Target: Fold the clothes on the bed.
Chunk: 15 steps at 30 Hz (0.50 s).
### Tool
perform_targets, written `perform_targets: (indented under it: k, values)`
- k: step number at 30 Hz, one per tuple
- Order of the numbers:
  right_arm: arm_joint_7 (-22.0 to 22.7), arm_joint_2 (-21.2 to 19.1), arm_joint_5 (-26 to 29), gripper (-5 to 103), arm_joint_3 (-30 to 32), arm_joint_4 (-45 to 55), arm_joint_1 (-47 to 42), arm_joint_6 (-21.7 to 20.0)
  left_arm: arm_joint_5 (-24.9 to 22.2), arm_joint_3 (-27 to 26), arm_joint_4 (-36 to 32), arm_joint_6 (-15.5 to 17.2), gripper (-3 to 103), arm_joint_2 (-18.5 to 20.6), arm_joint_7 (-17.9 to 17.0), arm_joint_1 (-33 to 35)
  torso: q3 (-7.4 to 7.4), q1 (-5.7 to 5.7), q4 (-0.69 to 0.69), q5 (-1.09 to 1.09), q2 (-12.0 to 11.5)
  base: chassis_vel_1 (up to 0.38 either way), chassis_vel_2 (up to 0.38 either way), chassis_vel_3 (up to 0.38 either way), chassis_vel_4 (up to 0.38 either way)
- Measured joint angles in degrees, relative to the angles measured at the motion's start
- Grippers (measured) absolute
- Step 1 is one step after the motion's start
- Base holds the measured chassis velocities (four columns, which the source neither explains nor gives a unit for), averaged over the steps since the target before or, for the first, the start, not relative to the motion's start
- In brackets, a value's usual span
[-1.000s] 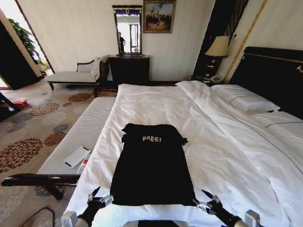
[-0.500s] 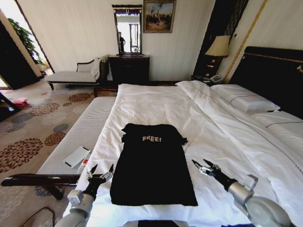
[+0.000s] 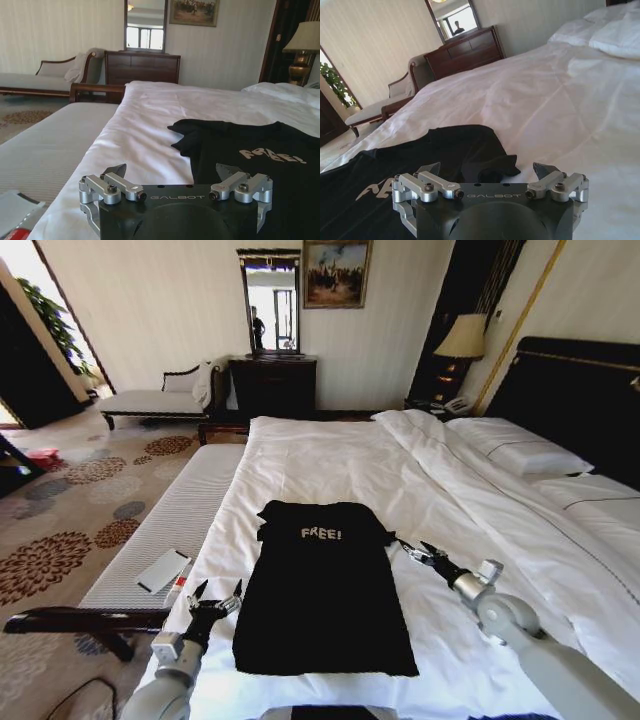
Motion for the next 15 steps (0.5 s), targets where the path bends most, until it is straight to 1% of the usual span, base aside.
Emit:
perform_targets:
  k: [1,2,3,5,10,12,15]
  values:
    - [0.0,-0.2,1.4,100,-0.1,-0.1,0.3,-1.3,0.3,0.2,0.1,-0.2,100,0.3,0.1,-0.7,0.0,0.0,-0.03,0.0,0.0,0.0,0.0,0.0,0.0]
    - [0.0,-0.2,1.4,100,-0.1,-0.1,0.3,-1.3,0.3,0.2,0.1,-0.2,100,0.3,0.1,-0.7,0.0,0.0,-0.03,0.0,0.0,0.0,0.0,0.0,0.0]
    - [0.1,-0.5,3.1,100,-0.3,-0.4,0.9,-2.4,0.2,0.4,0.2,-0.2,100,0.6,0.2,-1.3,0.0,0.0,-0.04,0.0,0.0,0.0,0.0,0.0,0.0]
    - [0.3,-1.3,5.0,100,-0.9,-1.0,2.1,-4.1,-0.3,0.5,0.4,-0.2,100,1.0,0.3,-1.9,0.0,0.0,0.0,0.01,0.0,0.0,0.0,0.0,0.0]
    - [-0.7,-2.6,3.7,100,-2.5,-2.3,4.5,-4.8,-0.5,0.8,0.6,-0.3,100,0.8,0.4,-2.1,0.0,0.0,-0.01,0.01,0.0,0.0,0.0,0.0,0.0]
    - [0.5,-3.2,4.6,100,-4.3,-3.2,7.1,-6.2,-0.4,1.0,0.6,-0.4,100,0.6,0.4,-2.2,0.0,0.0,-0.01,0.0,0.0,0.0,0.0,0.0,0.0]
    - [3.8,-3.2,8.9,100,-8.0,-4.9,12.3,-10.0,-0.3,1.1,0.5,-0.5,100,0.7,0.4,-2.1,0.0,0.0,0.01,0.0,0.0,0.0,0.0,0.0,0.0]
